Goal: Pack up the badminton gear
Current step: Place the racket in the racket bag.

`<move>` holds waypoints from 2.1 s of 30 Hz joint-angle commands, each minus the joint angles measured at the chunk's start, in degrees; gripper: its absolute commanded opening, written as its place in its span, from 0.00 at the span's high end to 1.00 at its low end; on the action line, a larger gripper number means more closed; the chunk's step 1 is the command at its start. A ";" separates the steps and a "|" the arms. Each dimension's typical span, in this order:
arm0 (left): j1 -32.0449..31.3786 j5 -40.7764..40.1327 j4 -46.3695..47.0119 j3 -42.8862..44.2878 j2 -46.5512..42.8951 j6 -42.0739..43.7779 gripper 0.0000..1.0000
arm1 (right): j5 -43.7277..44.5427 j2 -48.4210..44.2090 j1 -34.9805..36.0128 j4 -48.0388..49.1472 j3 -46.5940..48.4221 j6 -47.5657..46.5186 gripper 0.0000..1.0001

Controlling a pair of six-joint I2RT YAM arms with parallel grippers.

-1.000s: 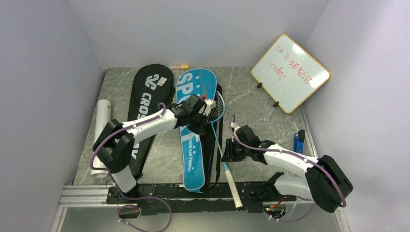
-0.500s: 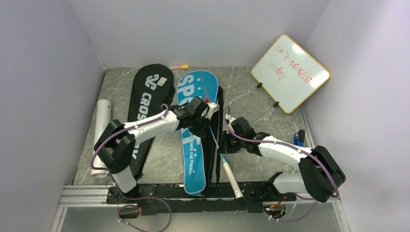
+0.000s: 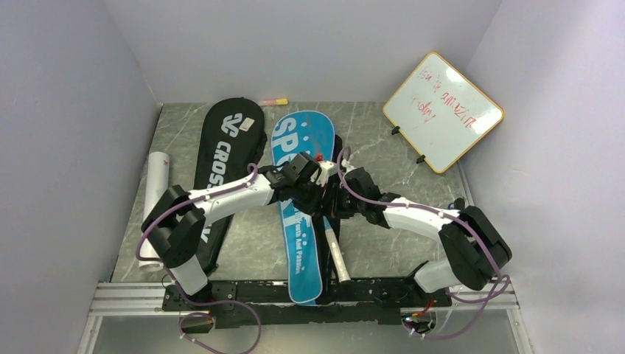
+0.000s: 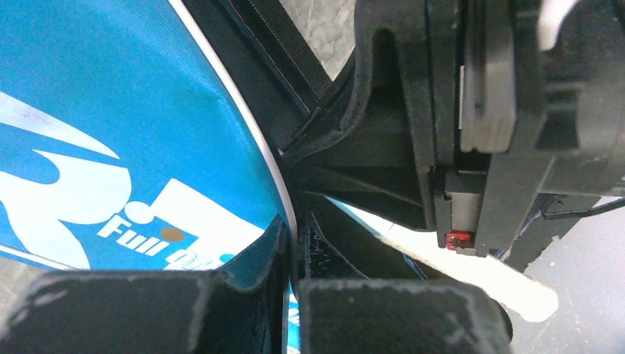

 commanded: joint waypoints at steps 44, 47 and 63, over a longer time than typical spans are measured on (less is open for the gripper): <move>-0.72 -3.28 2.83 -5.98 -10.24 -4.31 0.35 | 8.39 -14.24 2.05 15.91 -14.42 10.67 0.44; -2.81 -5.81 1.59 -5.62 -10.30 -4.61 0.35 | 7.60 -17.29 1.74 8.28 -13.17 8.89 0.40; -20.70 -26.34 -3.80 -1.71 -6.43 -11.86 0.32 | -2.57 -25.71 1.16 2.13 -20.41 13.46 0.70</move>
